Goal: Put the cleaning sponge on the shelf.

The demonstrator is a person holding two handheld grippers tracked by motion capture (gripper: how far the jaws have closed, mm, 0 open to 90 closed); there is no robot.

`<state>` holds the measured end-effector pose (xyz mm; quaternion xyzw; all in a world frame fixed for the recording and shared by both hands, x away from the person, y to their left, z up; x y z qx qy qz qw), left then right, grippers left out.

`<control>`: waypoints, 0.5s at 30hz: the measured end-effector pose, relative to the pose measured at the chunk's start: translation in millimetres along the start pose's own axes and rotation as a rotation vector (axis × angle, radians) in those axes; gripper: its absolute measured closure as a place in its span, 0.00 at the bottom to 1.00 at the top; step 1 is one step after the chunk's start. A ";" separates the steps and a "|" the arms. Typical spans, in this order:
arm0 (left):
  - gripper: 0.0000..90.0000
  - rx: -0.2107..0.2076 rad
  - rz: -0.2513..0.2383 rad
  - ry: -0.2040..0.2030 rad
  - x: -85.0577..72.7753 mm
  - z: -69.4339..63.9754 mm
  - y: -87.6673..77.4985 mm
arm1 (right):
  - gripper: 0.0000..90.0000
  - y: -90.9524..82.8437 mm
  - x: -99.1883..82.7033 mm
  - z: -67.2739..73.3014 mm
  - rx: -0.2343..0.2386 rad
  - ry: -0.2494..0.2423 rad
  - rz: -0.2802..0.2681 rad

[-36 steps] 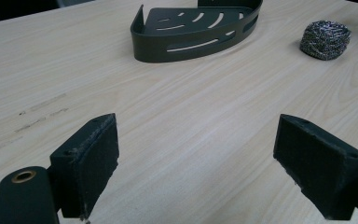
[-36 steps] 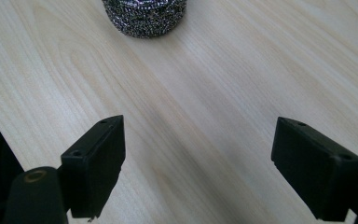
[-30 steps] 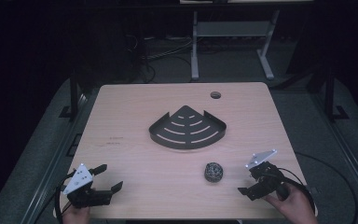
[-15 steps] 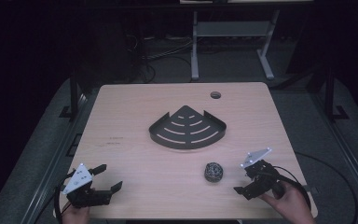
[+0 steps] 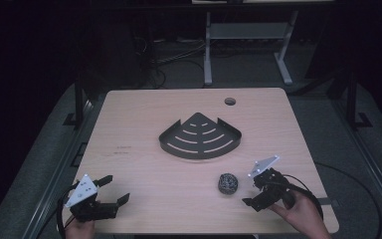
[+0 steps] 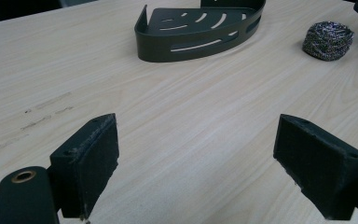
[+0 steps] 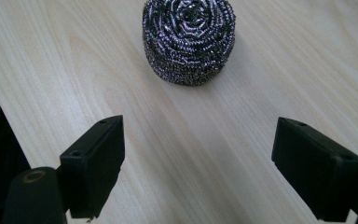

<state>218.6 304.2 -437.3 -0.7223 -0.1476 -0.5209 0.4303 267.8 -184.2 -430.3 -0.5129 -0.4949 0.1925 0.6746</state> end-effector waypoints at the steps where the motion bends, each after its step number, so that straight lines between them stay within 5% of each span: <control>1: 0.15 0.000 0.000 0.000 0.0 0.0 0.0 | 0.19 0.5 0.8 0.0 0.002 -0.003 0.002; 15: 0.15 0.001 0.001 -0.004 0.0 0.0 -0.8 | 0.17 4.2 12.0 -2.7 0.013 -0.017 0.025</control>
Point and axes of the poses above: each handheld gripper's, and its own axes: y roughly forward along the jaws, x roughly out of its top, z roughly to its left, the point moved 1 cm from there along y, roughly forward along the jaws, and after that the axes turned 6 degrees about -y, right-handed, at the moved point
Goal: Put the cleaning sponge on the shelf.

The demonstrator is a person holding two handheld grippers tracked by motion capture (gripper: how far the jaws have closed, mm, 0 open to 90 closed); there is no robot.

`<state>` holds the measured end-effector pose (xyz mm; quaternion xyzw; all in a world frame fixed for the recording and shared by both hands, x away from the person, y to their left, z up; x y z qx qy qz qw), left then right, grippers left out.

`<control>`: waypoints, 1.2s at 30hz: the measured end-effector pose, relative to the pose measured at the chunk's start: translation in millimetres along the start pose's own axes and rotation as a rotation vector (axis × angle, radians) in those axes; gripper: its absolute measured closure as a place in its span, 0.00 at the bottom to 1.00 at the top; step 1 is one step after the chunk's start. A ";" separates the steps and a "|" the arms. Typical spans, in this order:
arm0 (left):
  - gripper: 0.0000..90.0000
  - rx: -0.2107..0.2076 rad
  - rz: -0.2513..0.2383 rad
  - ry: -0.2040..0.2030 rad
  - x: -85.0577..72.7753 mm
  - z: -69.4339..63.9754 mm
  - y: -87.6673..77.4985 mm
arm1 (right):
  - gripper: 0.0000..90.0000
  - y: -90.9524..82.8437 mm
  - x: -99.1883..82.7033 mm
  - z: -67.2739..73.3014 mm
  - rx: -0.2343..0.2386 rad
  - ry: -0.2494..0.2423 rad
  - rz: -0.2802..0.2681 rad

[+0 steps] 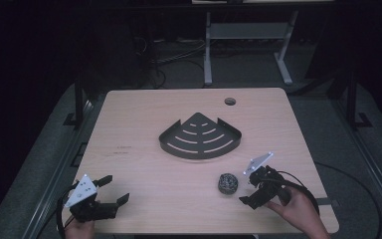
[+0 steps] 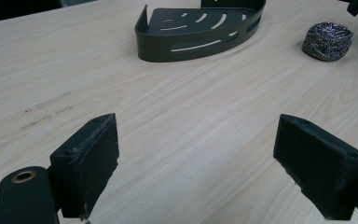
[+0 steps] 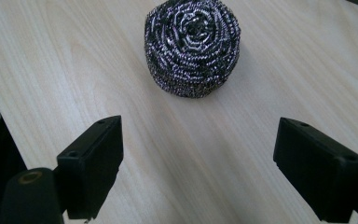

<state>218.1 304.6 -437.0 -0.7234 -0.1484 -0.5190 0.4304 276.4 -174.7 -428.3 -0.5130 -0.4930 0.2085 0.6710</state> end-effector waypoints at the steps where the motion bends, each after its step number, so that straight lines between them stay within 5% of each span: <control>1: 0.15 -0.001 0.000 0.000 0.0 0.1 -0.1 | 0.17 0.2 1.6 -0.9 0.001 -0.003 0.000; 36: 0.15 0.000 -0.005 -0.002 0.6 1.1 -1.0 | 0.17 8.4 30.3 -4.6 0.017 -0.055 0.032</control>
Point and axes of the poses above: each handheld gripper's, and its own axes: y roughly forward along the jaws, x roughly out of its top, z roughly to its left, the point moved 1 cm from there along y, roughly forward along the jaws, and after that the axes turned 6 degrees about -y, right-handed, at the moved point
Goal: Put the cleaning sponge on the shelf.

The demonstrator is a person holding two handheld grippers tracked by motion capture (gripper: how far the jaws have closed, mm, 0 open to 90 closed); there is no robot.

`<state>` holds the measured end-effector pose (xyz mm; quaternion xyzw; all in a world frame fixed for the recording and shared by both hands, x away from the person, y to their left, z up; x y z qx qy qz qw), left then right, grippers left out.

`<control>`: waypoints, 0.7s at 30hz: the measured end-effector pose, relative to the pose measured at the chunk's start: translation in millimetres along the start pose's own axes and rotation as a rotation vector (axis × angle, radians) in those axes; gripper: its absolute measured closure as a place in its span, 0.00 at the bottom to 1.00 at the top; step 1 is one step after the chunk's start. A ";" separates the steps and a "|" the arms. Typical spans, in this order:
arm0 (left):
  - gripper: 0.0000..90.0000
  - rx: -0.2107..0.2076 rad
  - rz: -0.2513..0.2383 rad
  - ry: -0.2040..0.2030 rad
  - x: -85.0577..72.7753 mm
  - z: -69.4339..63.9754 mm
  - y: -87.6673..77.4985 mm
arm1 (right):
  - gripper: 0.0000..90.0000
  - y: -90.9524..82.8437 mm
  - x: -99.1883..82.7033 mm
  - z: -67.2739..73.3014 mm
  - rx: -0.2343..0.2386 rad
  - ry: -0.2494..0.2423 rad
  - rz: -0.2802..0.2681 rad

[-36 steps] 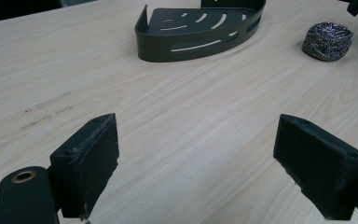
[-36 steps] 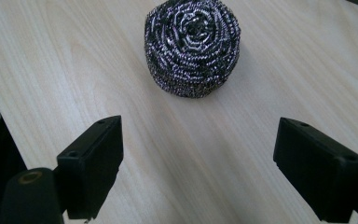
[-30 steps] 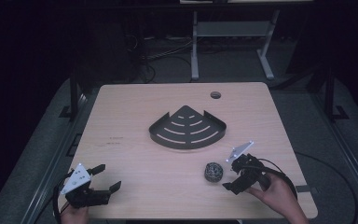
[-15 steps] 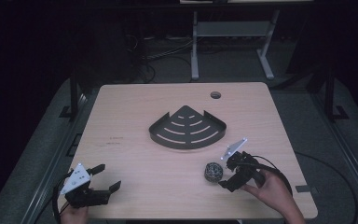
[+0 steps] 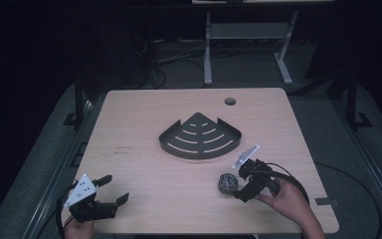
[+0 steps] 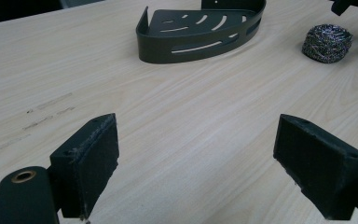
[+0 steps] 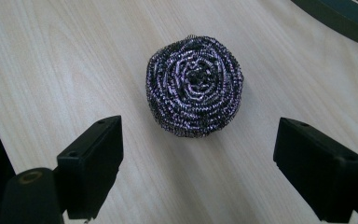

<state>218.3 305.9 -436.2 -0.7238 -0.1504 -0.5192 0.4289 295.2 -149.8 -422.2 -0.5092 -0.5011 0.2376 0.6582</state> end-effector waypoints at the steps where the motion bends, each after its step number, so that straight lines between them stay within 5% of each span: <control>1: 0.15 0.000 -0.001 -0.001 0.1 0.0 -0.1 | 0.17 0.5 2.1 -0.4 0.002 -0.006 0.004; 21: 0.15 -0.001 0.000 -0.002 0.0 1.1 -0.4 | 0.17 12.3 17.9 -4.9 0.035 -0.025 0.034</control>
Point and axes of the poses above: each handheld gripper's, and its own axes: y roughly forward along the jaws, x roughly out of its top, z roughly to its left, the point moved 1 cm from there along y, roughly forward along the jaws, and after that the axes turned 6 degrees about -y, right-handed, at the moved point
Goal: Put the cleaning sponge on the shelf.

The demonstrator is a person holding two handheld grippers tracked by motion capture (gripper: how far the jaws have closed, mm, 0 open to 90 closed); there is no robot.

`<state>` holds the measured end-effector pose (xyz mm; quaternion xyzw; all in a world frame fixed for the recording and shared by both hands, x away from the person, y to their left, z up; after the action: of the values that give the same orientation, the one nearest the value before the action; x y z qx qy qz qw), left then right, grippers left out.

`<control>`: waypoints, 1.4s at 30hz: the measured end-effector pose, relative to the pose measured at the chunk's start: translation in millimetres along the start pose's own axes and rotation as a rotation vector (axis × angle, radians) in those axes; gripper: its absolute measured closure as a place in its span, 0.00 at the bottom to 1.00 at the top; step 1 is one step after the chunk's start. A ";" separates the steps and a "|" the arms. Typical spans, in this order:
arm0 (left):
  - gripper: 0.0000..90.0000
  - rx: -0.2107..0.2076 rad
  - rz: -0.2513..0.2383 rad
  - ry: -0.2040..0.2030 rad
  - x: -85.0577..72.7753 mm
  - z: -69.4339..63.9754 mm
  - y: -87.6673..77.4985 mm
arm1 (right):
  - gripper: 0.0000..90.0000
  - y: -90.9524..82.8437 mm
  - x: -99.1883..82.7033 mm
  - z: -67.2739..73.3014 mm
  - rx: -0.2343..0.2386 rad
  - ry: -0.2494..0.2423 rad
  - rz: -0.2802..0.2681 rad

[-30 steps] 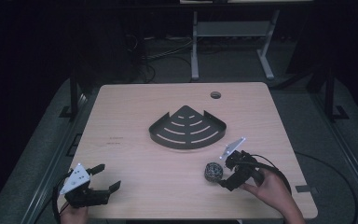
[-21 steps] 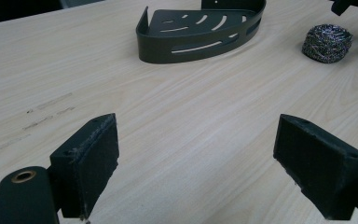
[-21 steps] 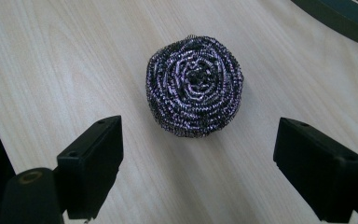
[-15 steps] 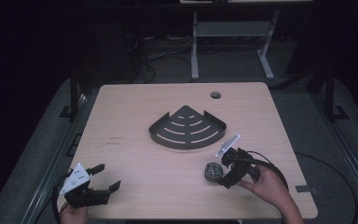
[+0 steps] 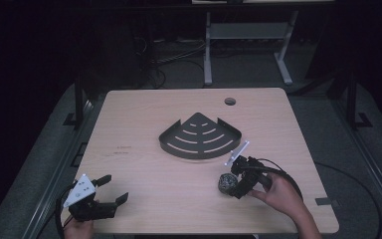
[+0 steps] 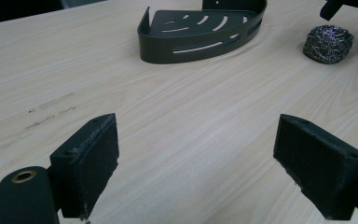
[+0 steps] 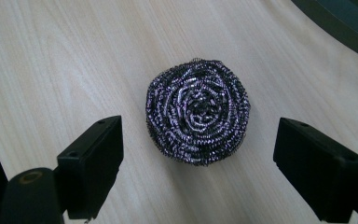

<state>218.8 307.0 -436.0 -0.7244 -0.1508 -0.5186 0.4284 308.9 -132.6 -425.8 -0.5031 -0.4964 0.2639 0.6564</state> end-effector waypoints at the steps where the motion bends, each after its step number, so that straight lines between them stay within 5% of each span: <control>1: 0.15 0.000 0.000 0.001 0.1 -0.1 0.0 | 0.17 0.6 0.6 -0.2 0.001 -0.001 0.001; 25: 0.15 0.001 0.001 -0.002 0.5 -0.3 -0.4 | 0.18 24.4 9.8 -3.6 0.032 -0.019 0.082; 42: 0.15 -0.003 0.000 -0.004 0.8 -0.7 0.2 | 0.34 29.5 13.6 -3.8 0.045 -0.024 0.107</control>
<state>218.8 306.1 -435.3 -0.7261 -0.1507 -0.5176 0.4269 321.9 -112.2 -447.8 -0.5106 -0.4705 0.3156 0.6468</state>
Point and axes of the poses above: each handheld gripper's, and its own axes: y roughly forward along the jaws, x roughly out of its top, z roughly to its left, the point moved 1 cm from there along y, roughly forward along the jaws, and after that the axes turned 6 degrees about -y, right-handed, at the moved point
